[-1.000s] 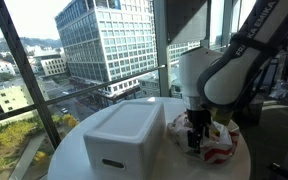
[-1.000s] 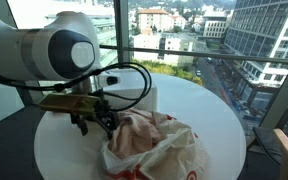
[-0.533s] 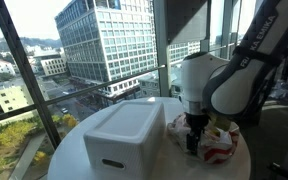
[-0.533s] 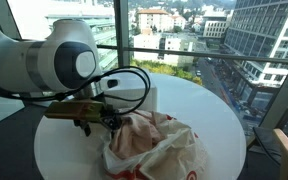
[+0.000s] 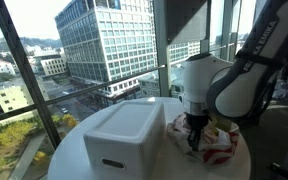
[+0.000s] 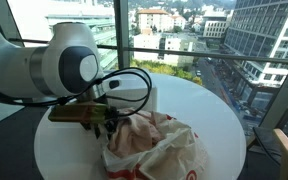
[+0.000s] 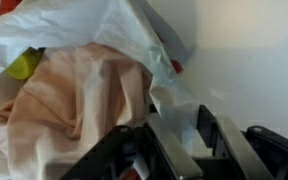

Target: Remove everything from the top of the box and put them in the plastic

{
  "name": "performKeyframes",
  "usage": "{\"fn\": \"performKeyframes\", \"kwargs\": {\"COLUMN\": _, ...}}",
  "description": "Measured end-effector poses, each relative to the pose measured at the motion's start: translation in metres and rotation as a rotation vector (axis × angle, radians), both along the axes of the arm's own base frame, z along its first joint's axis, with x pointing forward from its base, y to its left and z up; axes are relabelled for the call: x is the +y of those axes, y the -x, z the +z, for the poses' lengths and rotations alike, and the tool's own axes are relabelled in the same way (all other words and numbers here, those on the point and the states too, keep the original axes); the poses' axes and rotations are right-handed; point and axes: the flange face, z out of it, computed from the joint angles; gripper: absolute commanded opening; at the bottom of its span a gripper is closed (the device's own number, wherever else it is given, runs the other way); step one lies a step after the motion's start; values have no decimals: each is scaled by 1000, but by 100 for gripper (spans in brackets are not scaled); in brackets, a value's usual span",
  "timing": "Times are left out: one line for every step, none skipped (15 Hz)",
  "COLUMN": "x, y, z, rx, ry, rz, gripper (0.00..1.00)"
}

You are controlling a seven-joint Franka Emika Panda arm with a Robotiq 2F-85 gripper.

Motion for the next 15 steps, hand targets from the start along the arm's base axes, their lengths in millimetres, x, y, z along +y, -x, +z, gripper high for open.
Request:
{"fn": "performKeyframes", "kwargs": {"x": -1, "y": 0, "z": 0, "rx": -2, "ry": -1, "rz": -2, "gripper": 5}}
{"fn": "performKeyframes", "kwargs": {"x": -3, "y": -1, "z": 0, "rx": -3, "ry": -4, "rz": -15, "gripper": 3}}
{"fn": "performKeyframes", "kwargs": {"x": -7, "y": -2, "z": 1, "rx": -4, "ry": -12, "rz": -37, "gripper": 2}}
{"fn": "performKeyframes", "kwargs": {"x": -13, "y": -4, "z": 1, "rx": -5, "ry": -25, "rz": -68, "gripper": 0}}
{"fn": "performKeyframes", "kwargs": {"x": -20, "y": -6, "z": 2, "rx": -5, "ry": -45, "rz": -104, "gripper": 0}}
{"fn": "performKeyframes", "kwargs": {"x": -28, "y": -8, "z": 3, "rx": -4, "ry": -71, "rz": -142, "gripper": 2}}
{"fn": "performKeyframes", "kwargs": {"x": -35, "y": -10, "z": 4, "rx": -4, "ry": -100, "rz": -181, "gripper": 3}}
{"fn": "performKeyframes", "kwargs": {"x": -43, "y": -12, "z": 7, "rx": -9, "ry": -132, "rz": -218, "gripper": 3}}
{"fn": "performKeyframes", "kwargs": {"x": -49, "y": -16, "z": 14, "rx": -23, "ry": -163, "rz": -249, "gripper": 4}}
{"fn": "performKeyframes", "kwargs": {"x": -54, "y": -20, "z": 23, "rx": -44, "ry": -191, "rz": -275, "gripper": 3}}
{"fn": "performKeyframes", "kwargs": {"x": -57, "y": -24, "z": 35, "rx": -69, "ry": -224, "rz": -298, "gripper": 4}}
{"fn": "performKeyframes", "kwargs": {"x": -58, "y": -28, "z": 48, "rx": -92, "ry": -261, "rz": -316, "gripper": 2}}
{"fn": "performKeyframes", "kwargs": {"x": -59, "y": -31, "z": 62, "rx": -110, "ry": -299, "rz": -330, "gripper": 3}}
{"fn": "performKeyframes", "kwargs": {"x": -58, "y": -34, "z": 76, "rx": -122, "ry": -335, "rz": -341, "gripper": 3}}
{"fn": "performKeyframes", "kwargs": {"x": -57, "y": -35, "z": 89, "rx": -130, "ry": -363, "rz": -350, "gripper": 3}}
